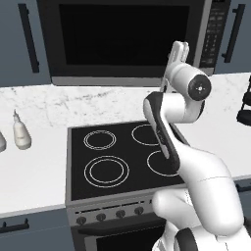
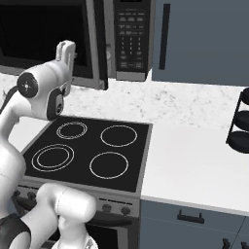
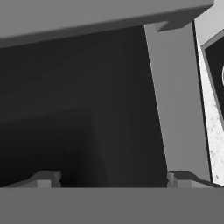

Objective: Open the microwave, place the bowl with waffle inside the microwave, then close the microwave door and turn it on.

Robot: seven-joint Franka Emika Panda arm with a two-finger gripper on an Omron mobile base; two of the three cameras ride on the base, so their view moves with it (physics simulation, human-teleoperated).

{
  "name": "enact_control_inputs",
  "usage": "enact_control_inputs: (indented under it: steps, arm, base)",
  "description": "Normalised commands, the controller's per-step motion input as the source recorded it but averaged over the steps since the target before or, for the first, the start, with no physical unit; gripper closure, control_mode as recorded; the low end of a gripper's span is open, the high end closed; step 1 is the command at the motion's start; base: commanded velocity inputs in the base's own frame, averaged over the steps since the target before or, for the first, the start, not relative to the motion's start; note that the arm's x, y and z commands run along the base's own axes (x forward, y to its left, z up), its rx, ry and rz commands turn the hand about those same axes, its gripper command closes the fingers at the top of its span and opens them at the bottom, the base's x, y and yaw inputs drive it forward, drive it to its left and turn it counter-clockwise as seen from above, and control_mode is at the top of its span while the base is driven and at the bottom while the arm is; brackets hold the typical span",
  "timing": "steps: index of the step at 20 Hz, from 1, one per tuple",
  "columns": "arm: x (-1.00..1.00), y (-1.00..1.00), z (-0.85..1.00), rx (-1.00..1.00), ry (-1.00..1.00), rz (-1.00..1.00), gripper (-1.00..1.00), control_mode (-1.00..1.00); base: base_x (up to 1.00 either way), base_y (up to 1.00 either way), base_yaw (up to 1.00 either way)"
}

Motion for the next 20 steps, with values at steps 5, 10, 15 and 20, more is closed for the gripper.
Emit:
enact_control_inputs:
  steps: [5,10,15,20]
  arm:
    - [0.23,0.0,0.13,0.0,0.08,0.05,-1.0,-1.0]
    - [0.19,0.0,0.04,0.0,0.1,0.14,-1.0,-1.0]
    - [0.25,0.05,0.0,0.0,0.03,0.1,-1.0,-1.0]
    - [0.27,0.02,0.0,0.0,0.0,0.09,-1.0,-1.0]
  base:
    - [0.0,0.0,0.0]
    - [0.0,0.0,0.0]
    - [0.0,0.0,0.0]
    - [0.0,0.0,0.0]
